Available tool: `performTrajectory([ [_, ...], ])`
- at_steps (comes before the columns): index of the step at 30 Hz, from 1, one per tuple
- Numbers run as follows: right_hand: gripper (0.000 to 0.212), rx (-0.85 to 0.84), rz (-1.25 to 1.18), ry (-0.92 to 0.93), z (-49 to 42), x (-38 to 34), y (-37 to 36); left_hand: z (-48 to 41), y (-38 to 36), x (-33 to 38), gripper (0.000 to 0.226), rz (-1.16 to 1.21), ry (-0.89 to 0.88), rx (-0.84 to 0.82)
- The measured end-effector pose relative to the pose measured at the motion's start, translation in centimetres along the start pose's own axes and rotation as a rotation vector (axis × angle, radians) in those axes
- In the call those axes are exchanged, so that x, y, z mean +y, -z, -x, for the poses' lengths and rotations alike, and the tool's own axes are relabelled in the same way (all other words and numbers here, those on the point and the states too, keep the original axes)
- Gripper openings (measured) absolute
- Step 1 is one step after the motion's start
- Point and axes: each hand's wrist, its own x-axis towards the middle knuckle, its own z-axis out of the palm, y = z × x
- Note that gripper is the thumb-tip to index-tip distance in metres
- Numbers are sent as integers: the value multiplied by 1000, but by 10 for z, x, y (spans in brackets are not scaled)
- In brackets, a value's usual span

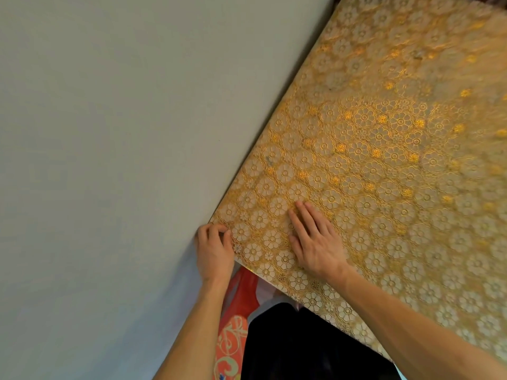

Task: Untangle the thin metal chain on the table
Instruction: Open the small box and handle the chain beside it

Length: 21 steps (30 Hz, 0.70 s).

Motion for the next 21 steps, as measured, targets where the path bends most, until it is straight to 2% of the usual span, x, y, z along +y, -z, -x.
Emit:
performTrajectory([
  [4, 63, 27, 5, -8, 0, -1, 0, 0, 1, 5, 16, -38, 22, -8],
  [7, 62, 39, -9, -19, 0, -3, 3, 2, 3, 15, 15, 19, 111, -14],
  [12, 57, 91, -135, -76, 0, -12, 12, 9, 11, 36, 15, 342, 324, -170],
  [15, 56, 100, -233, -120, -2, -22, 24, 15, 16, 45, 4, 517, 392, -302],
  [18, 44, 119, -461, -200, -3, -36, 37, 20, 19, 49, 15, 752, 496, -396],
  [21, 39, -14, -823, -360, 0, -48, 50, 23, 21, 53, 20, 850, 528, -431],
])
